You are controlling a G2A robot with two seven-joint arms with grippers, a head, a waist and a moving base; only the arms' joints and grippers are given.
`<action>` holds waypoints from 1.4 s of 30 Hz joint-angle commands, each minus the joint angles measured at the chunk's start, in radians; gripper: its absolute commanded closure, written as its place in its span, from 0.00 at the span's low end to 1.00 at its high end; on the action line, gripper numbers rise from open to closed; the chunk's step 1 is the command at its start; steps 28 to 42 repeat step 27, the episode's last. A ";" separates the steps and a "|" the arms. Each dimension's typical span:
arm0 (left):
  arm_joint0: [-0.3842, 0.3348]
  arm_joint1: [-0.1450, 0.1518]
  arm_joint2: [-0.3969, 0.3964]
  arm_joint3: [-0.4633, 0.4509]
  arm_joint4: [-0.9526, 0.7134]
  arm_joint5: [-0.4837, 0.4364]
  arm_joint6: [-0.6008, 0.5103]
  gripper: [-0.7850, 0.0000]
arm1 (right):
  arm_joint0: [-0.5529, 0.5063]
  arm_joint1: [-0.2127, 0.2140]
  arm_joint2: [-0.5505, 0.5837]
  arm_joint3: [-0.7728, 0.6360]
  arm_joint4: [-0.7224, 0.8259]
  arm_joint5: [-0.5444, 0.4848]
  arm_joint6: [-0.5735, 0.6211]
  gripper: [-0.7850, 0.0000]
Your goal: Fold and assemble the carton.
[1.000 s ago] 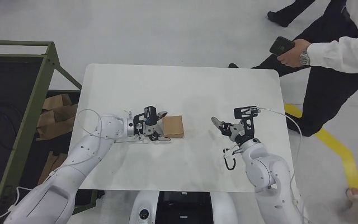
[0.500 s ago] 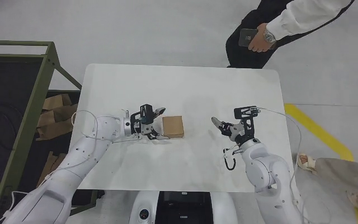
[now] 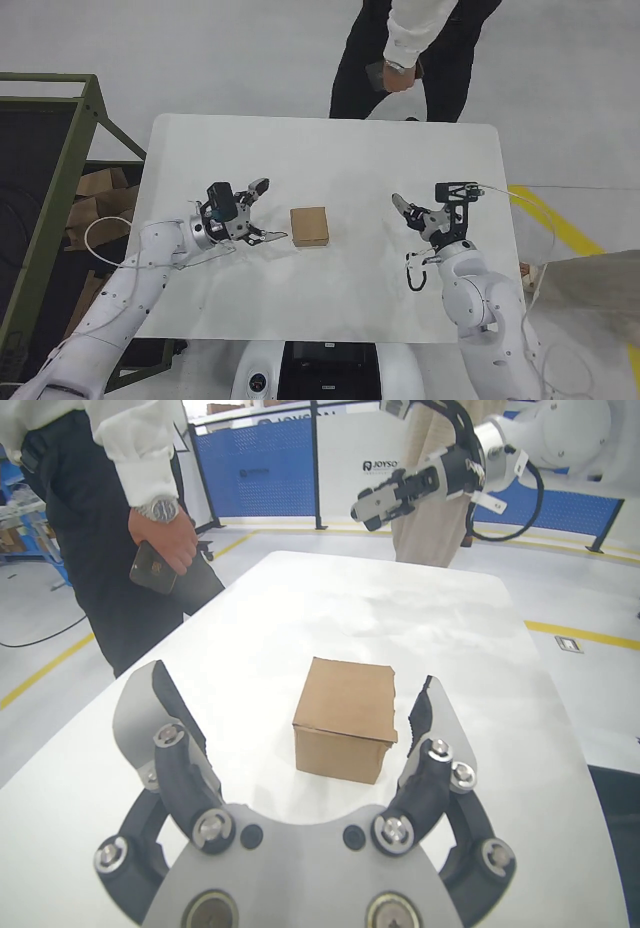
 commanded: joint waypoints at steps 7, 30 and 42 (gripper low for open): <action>0.153 0.001 -0.088 -0.133 -0.205 0.165 -0.117 0.00 | 0.001 0.002 0.022 0.031 0.018 -0.016 -0.080 0.00; 0.343 -0.046 -0.125 -0.277 -0.508 0.669 -0.250 0.00 | 0.009 0.009 0.040 0.068 0.005 -0.074 -0.111 0.00; 0.343 -0.046 -0.125 -0.277 -0.508 0.669 -0.250 0.00 | 0.009 0.009 0.040 0.068 0.005 -0.074 -0.111 0.00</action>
